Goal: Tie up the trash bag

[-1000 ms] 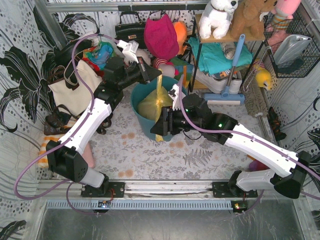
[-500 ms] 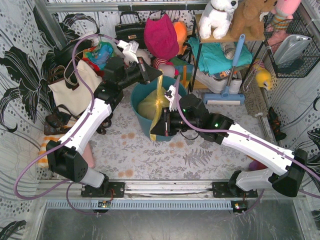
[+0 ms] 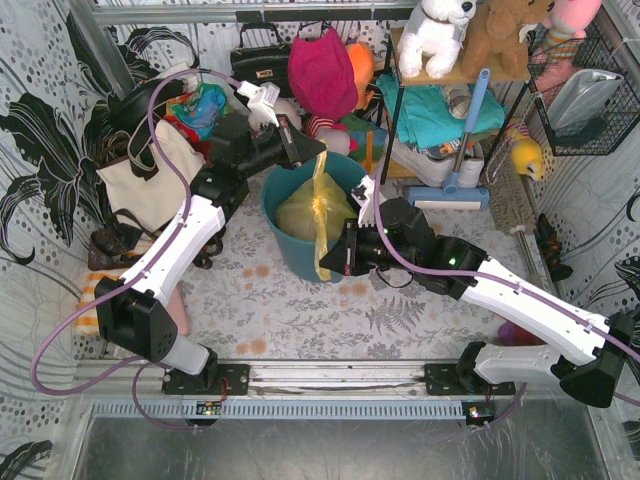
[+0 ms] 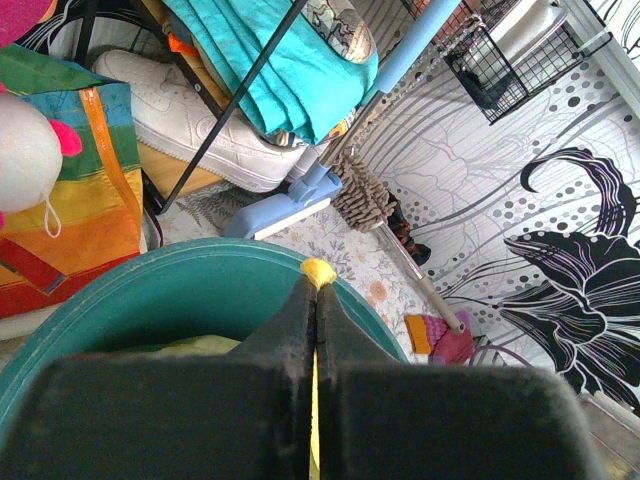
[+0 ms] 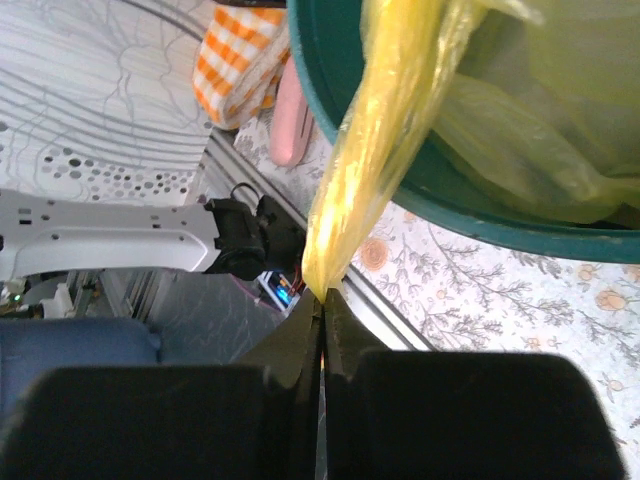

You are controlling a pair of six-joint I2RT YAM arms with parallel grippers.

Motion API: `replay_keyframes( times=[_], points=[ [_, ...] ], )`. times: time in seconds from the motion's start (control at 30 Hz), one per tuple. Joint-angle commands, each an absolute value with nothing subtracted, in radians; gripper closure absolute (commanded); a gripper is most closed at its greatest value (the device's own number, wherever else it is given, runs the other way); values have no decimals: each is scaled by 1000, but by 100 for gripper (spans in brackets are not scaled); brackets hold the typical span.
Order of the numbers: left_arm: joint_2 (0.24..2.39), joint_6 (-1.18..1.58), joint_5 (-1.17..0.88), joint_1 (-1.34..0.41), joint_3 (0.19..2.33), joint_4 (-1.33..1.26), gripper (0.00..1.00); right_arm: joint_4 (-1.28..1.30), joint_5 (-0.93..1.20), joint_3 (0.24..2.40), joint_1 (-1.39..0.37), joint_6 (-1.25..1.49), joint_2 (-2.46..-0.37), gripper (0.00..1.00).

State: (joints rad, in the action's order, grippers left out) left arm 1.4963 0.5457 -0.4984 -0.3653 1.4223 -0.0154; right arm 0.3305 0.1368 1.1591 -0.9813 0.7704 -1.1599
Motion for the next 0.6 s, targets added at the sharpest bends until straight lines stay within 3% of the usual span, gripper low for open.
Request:
replay_keyframes(
  times=[0.0, 0.37, 0.57],
  points=[
    [1492, 529, -510, -362, 1436, -53, 100, 465, -2, 1214, -986, 755, -1144, 100],
    [1378, 466, -426, -362, 1385, 20, 100, 1023, -539, 1587, -986, 607, -1268, 100],
    [1309, 455, -404, -362, 1339, 51, 100, 957, -848, 1634, -985, 474, -1343, 100]
  ],
)
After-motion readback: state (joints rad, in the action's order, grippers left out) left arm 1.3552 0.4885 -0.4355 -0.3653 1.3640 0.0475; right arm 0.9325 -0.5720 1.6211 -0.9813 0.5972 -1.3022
